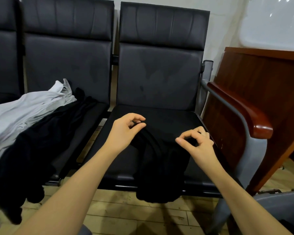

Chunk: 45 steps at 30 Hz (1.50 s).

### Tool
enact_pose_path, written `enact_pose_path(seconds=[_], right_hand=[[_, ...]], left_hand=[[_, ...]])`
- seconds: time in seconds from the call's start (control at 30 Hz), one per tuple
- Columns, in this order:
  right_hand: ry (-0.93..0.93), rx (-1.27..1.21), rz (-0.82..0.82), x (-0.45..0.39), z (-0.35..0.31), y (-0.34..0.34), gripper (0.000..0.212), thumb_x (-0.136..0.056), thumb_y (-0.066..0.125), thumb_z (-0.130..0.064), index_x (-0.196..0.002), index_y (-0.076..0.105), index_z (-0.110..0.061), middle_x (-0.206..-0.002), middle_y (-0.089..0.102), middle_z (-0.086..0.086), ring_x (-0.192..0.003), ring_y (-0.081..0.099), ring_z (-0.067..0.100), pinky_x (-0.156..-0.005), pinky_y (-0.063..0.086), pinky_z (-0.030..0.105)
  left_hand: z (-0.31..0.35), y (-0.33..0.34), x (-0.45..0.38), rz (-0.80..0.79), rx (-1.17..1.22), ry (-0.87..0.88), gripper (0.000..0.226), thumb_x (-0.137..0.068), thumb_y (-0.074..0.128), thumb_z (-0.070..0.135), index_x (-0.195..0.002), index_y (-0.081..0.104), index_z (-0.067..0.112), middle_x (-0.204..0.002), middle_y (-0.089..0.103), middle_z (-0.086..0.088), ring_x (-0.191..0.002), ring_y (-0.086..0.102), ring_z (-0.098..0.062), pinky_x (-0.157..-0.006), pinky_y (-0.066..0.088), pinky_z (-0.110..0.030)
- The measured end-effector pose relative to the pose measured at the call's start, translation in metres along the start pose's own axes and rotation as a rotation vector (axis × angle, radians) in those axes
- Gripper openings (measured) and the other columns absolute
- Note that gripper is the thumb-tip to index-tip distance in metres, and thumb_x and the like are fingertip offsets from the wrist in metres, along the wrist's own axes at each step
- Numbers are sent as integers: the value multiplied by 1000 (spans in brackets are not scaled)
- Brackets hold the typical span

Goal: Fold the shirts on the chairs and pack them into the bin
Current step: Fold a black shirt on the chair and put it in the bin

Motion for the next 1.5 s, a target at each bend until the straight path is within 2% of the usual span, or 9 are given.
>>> enact_pose_path(seconds=[0.17, 0.3, 0.53, 0.63, 0.73, 0.93, 1.17, 1.4, 1.5], right_hand=[[-109, 165, -89, -1, -32, 42, 26, -74, 71, -51, -99, 63, -45, -98, 38, -18, -102, 32, 1, -90, 11, 19], [-107, 200, -20, -6, -42, 65, 35, -76, 69, -53, -108, 62, -39, -98, 38, -16, -100, 30, 2, -91, 12, 22], [-172, 223, 71, -13, -43, 86, 22, -84, 68, -41, -102, 67, -28, -94, 41, -12, -93, 34, 5, -91, 16, 26], [-191, 120, 73, -17, -40, 81, 14, -89, 63, -34, -100, 70, -27, -89, 44, -15, -93, 38, 1, -90, 17, 18], [-167, 64, 12, -24, -35, 72, 13, -92, 59, -33, -99, 69, -32, -89, 48, -14, -95, 40, -1, -88, 14, 6], [-81, 48, 75, -30, -13, 49, 8, -92, 59, -29, -90, 65, -35, -85, 50, -11, -93, 42, -4, -89, 14, 5], [-12, 53, 68, -31, 0, 43, 7, -93, 58, -30, -90, 64, -33, -86, 48, -11, -93, 40, -2, -86, 20, 18], [12, -5, 43, -30, 0, 37, 10, -92, 58, -31, -88, 62, -38, -87, 49, -8, -94, 41, 2, -97, 27, 32], [2, -58, -28, -29, -5, 37, 23, -97, 47, -27, -91, 64, -42, -92, 50, -11, -102, 44, 5, -103, 31, 36]], left_hand=[[13, 5, 8, -28, -19, 31, 19, -83, 71, 15, -91, 66, 32, -89, 67, 4, -83, 62, -7, -79, 48, -16], [15, 4, 7, -6, 37, -7, 17, -82, 71, 12, -94, 68, 24, -82, 65, 4, -73, 58, 0, -73, 46, -11], [7, 2, -3, 19, 54, -36, 18, -81, 72, 12, -93, 68, 25, -80, 66, 5, -77, 61, -1, -77, 47, -13], [0, -4, -9, 23, 28, -31, 19, -80, 73, 14, -90, 67, 30, -82, 67, 8, -81, 62, 1, -80, 47, -12], [-11, -1, -11, -82, 16, -52, 24, -79, 74, 16, -92, 65, 35, -90, 68, 9, -89, 63, 0, -86, 49, -16], [-23, 6, -4, -207, 68, -138, 14, -83, 70, 12, -87, 71, 25, -88, 72, 7, -85, 67, -5, -80, 52, -21], [-12, 0, -3, -157, 46, -64, 15, -82, 71, 16, -88, 73, 29, -86, 72, 11, -81, 66, -4, -79, 51, -20], [1, -5, 0, -145, 125, -30, 22, -85, 69, 15, -90, 74, 36, -90, 72, -7, -91, 64, -32, -86, 51, -38], [12, -10, -3, -90, 181, -22, 20, -86, 67, 12, -89, 75, 30, -88, 73, 0, -89, 67, -20, -84, 53, -30]])
Point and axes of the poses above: each hand's wrist, its own x-axis away from the middle knuckle, its own y-axis out of the palm, z = x × y, the point moved 7 cm from there along -x, towards the middle knuckle
